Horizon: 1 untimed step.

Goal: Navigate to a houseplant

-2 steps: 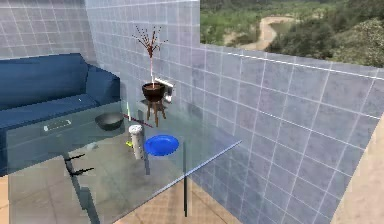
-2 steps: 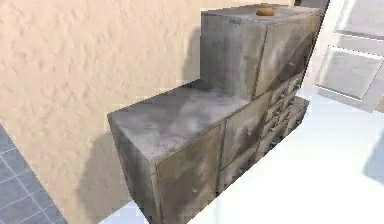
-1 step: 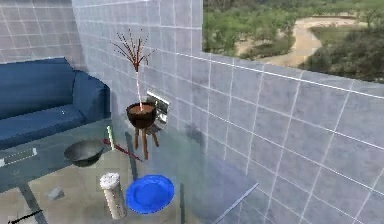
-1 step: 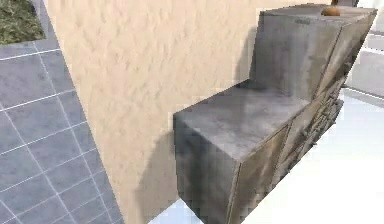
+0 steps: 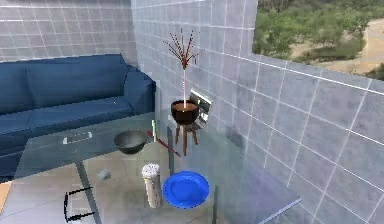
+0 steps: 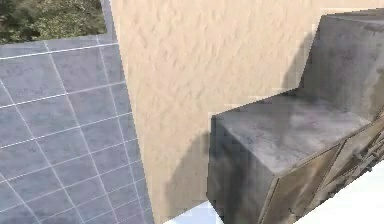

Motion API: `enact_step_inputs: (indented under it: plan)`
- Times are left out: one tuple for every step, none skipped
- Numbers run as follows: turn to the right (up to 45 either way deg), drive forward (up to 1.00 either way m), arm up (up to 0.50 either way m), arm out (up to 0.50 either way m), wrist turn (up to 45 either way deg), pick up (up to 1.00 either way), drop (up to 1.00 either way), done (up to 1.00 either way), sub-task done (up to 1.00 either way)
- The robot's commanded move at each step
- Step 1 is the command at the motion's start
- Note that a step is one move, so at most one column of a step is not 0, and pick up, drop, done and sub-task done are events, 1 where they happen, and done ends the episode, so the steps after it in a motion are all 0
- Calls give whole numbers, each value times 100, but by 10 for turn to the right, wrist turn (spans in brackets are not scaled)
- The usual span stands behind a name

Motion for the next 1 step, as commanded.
enact_step_inputs:
  plan:
    - [0, 0, 0, 0, 0, 0, 0, 100, 0]
